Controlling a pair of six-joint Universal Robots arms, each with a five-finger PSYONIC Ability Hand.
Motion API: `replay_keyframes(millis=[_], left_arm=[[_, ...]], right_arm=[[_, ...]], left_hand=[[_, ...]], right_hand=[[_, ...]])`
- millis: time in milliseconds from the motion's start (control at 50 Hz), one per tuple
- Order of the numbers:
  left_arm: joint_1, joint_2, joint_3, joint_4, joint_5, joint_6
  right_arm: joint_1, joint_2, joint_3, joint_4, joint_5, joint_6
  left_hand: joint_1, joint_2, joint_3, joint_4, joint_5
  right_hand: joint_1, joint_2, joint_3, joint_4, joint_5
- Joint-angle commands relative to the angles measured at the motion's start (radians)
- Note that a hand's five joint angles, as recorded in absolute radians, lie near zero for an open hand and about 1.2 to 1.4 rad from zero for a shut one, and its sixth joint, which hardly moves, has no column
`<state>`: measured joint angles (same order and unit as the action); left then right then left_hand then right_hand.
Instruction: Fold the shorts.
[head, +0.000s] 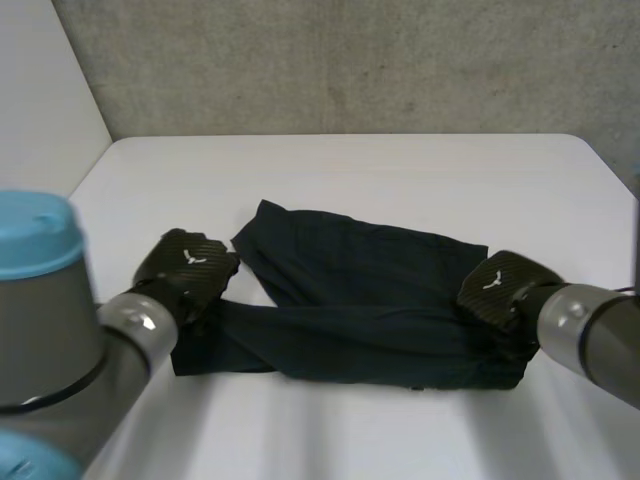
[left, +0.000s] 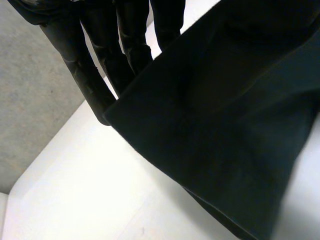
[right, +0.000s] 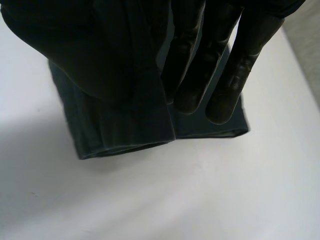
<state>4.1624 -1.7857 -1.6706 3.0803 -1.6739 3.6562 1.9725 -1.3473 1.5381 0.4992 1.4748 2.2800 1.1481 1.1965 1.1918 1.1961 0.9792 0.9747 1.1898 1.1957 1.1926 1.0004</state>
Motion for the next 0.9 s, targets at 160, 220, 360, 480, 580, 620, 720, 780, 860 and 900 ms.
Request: replay_keyframes(millis=[160,220,360,480,580,620,720,780,860,900], left_arm=[[-0.008,-0.419,0.885,0.081,-0.072,0.068],[-0.004,-0.416,1.116,0.179,-0.079,0.052],[-0.002,-0.278,1.129,0.365,-0.087,-0.093],[0.028,-0.247,0.927,0.376,-0.078,-0.105],[0.038,-0.25,0.725,0.382,-0.076,-0.105],[0.035,-0.256,0.675,0.382,-0.076,-0.105],[0.022,-0.342,0.539,0.383,-0.072,-0.102],[0.013,-0.408,0.473,0.383,-0.072,-0.103],[-0.008,-0.46,0.399,0.371,-0.07,-0.102],[-0.014,-0.46,0.344,0.37,-0.07,-0.1]], right_arm=[[0.017,0.29,-0.72,-0.232,0.15,0.012],[0.052,0.28,-0.892,-0.456,0.148,0.047],[0.071,0.129,-0.8,-0.71,0.113,0.088],[0.074,0.166,-0.707,-0.607,0.125,0.093],[0.074,0.23,-0.629,-0.493,0.144,0.096],[0.074,0.26,-0.603,-0.469,0.147,0.098],[0.075,0.345,-0.495,-0.421,0.145,0.133],[0.074,0.372,-0.449,-0.415,0.144,0.151],[0.072,0.387,-0.368,-0.412,0.144,0.161],[0.066,0.376,-0.316,-0.409,0.142,0.159]], left_hand=[[0.248,0.2,0.204,0.2,0.243],[0.248,0.2,0.204,0.2,0.243],[0.248,0.2,0.204,0.2,0.243],[0.248,0.2,0.204,0.2,0.243],[0.248,0.2,0.204,0.2,0.243],[0.248,0.2,0.204,0.2,0.243],[0.248,0.2,0.204,0.2,0.243],[0.248,0.2,0.204,0.2,0.243],[0.248,0.2,0.204,0.2,0.243],[0.248,0.2,0.204,0.2,0.243]], right_hand=[[0.422,0.207,0.201,0.204,0.221],[0.422,0.207,0.201,0.204,0.221],[0.422,0.207,0.201,0.204,0.221],[0.422,0.207,0.201,0.204,0.221],[0.422,0.207,0.201,0.204,0.221],[0.422,0.207,0.201,0.204,0.221],[0.422,0.207,0.201,0.204,0.221],[0.422,0.207,0.201,0.204,0.221],[0.422,0.207,0.201,0.204,0.221],[0.422,0.207,0.201,0.204,0.221]])
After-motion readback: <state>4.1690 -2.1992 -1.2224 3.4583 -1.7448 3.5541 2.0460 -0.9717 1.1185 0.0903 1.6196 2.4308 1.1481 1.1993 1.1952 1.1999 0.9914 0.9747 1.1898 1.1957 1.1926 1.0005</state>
